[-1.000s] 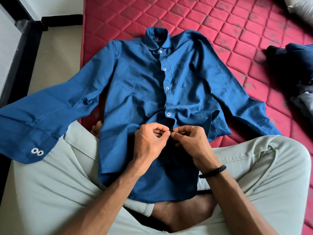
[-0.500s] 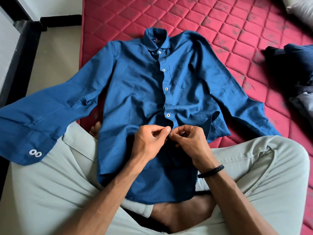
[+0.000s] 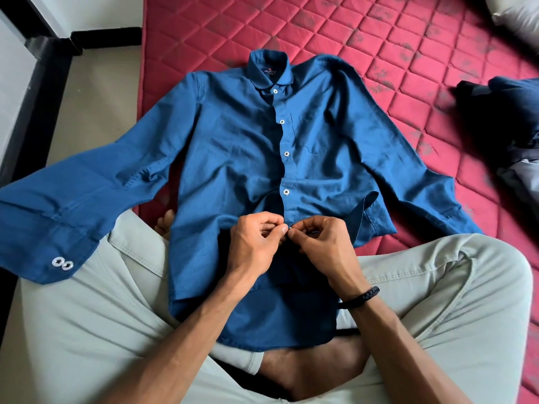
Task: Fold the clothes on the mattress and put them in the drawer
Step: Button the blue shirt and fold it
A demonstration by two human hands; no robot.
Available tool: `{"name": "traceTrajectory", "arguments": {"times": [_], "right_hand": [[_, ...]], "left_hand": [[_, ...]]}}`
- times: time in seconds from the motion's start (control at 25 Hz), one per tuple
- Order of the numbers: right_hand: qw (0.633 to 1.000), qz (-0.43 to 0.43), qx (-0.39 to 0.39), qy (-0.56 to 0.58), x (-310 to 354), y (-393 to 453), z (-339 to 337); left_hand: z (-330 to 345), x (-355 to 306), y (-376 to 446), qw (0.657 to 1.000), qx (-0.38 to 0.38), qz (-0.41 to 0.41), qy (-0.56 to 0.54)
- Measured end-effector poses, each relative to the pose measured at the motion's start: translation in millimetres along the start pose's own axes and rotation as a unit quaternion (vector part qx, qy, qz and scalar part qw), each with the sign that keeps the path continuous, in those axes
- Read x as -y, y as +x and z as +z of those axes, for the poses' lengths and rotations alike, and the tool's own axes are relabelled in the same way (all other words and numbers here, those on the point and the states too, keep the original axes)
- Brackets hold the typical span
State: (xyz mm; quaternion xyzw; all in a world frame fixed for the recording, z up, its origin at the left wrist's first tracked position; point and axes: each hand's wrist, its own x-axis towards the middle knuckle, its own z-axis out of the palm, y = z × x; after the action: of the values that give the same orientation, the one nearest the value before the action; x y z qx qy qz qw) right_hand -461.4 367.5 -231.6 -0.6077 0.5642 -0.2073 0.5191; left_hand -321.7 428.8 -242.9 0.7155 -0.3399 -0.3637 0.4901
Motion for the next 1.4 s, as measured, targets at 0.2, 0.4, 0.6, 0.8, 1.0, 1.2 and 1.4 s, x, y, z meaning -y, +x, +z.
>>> {"name": "traceTrajectory", "arguments": {"times": [0.2, 0.4, 0.6, 0.8, 1.0, 1.2, 1.4], "right_hand": [[0.999, 0.027, 0.008, 0.015, 6, -2, -2], [0.974, 0.113, 0.103, 0.166, 9, -1, -11], [0.991, 0.027, 0.11, -0.07, 11, 9, -21], [0.992, -0.055, 0.043, -0.105, 68, 91, -59], [0.959, -0.182, -0.052, -0.211, 151, 242, -95], [0.873, -0.226, -0.073, -0.426, 195, 407, -105], [0.782, -0.13, 0.077, -0.604, 191, 474, -97]], "left_hand": [[2, -3, -1, 0.998, -0.003, 0.046, 0.053], [-5, -7, -1, 0.989, 0.047, 0.047, 0.13], [-27, -25, 3, 0.93, 0.27, -0.041, 0.245], [-61, -89, 96, 0.913, 0.323, -0.049, 0.245], [-98, -107, 304, 0.923, -0.073, 0.191, 0.326], [-129, -90, 435, 0.879, 0.03, 0.004, 0.477], [-127, -98, 451, 0.93, 0.162, -0.097, 0.316]]}}
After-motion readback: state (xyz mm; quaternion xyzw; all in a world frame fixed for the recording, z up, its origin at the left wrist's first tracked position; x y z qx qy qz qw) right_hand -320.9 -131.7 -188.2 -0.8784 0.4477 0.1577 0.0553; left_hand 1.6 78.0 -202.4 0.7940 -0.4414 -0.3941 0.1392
